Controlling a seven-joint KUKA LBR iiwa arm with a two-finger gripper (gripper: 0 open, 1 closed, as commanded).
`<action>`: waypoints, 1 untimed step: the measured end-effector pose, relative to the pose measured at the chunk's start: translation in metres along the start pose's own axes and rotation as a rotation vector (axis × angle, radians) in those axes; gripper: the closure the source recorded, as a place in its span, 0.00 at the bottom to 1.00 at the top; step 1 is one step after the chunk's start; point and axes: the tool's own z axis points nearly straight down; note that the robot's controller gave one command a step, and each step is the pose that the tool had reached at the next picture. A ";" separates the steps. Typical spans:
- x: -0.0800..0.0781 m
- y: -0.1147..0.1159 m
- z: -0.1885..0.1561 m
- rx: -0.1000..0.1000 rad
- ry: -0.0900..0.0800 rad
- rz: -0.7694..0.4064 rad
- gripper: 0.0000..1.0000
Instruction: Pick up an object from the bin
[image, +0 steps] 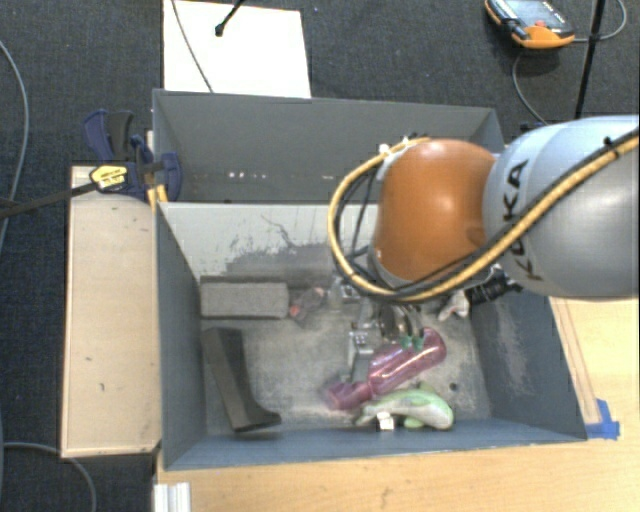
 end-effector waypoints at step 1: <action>-0.002 -0.001 -0.005 -0.001 -0.008 0.003 0.00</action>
Offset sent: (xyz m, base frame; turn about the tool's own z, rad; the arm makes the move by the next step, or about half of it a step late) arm -0.0245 -0.0490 -0.0902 -0.1638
